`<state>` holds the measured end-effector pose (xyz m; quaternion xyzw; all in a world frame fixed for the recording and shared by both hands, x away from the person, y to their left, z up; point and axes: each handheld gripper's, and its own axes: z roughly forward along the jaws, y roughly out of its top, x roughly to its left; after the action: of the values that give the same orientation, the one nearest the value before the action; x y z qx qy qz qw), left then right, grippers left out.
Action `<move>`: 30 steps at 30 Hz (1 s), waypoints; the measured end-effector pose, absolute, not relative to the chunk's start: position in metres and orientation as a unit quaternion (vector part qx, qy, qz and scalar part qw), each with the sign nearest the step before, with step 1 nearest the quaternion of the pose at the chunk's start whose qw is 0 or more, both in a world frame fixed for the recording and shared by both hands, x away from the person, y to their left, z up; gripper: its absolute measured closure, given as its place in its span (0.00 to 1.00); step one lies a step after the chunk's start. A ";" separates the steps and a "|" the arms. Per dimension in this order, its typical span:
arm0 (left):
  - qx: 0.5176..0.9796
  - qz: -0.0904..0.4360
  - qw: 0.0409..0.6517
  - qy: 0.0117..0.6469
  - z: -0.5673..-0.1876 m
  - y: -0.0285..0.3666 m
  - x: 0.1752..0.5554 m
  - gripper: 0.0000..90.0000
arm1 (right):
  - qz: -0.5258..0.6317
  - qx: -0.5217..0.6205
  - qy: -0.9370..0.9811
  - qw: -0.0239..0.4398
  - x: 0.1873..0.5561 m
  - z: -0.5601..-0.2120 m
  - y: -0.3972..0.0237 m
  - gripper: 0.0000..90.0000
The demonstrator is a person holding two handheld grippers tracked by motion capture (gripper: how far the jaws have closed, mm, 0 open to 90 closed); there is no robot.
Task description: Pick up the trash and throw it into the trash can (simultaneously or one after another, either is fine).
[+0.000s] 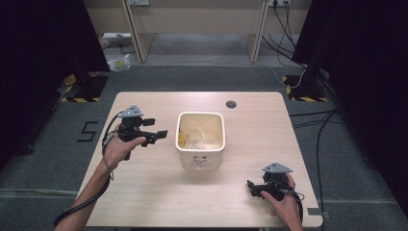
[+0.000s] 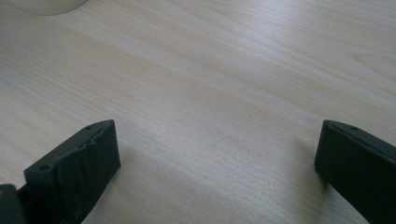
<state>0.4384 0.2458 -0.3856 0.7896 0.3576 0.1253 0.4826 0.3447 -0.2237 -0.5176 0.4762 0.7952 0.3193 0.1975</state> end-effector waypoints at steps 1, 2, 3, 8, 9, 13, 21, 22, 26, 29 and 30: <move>0.789 0.126 0.484 0.359 -0.388 0.247 0.438 0.23 | 0.319 0.476 0.795 0.198 0.345 -0.518 -0.224 0.00; 0.788 0.127 0.484 0.360 -0.390 0.247 0.437 0.23 | 0.319 0.476 0.795 0.198 0.345 -0.518 -0.224 0.00; 0.788 0.128 0.482 0.361 -0.392 0.248 0.435 0.23 | 0.319 0.476 0.795 0.198 0.345 -0.518 -0.224 0.00; 0.787 0.132 0.481 0.362 -0.401 0.249 0.428 0.22 | 0.319 0.476 0.795 0.198 0.345 -0.518 -0.224 0.00; 0.787 0.133 0.481 0.362 -0.402 0.249 0.427 0.22 | 0.319 0.476 0.795 0.198 0.345 -0.518 -0.224 0.00; 0.786 0.138 0.480 0.365 -0.410 0.249 0.422 0.23 | 0.319 0.477 0.795 0.198 0.345 -0.518 -0.224 0.00; 0.784 0.142 0.475 0.373 -0.428 0.255 0.415 0.22 | 0.319 0.476 0.795 0.198 0.345 -0.518 -0.224 0.00; 0.784 0.143 0.473 0.374 -0.430 0.256 0.414 0.22 | 0.319 0.477 0.795 0.198 0.345 -0.518 -0.224 0.00; 0.785 0.144 0.470 0.377 -0.439 0.257 0.411 0.22 | 0.319 0.477 0.795 0.198 0.345 -0.518 -0.224 0.00; 0.784 0.145 0.470 0.378 -0.444 0.257 0.409 0.22 | 0.319 0.476 0.795 0.198 0.345 -0.518 -0.224 0.00; 0.784 0.144 0.470 0.379 -0.446 0.258 0.408 0.22 | 0.319 0.477 0.795 0.198 0.345 -0.518 -0.224 0.00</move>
<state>0.4079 0.2575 -0.4464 0.7843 0.3787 0.1440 0.4698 0.3446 -0.2237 -0.5176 0.4765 0.7949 0.3191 0.1980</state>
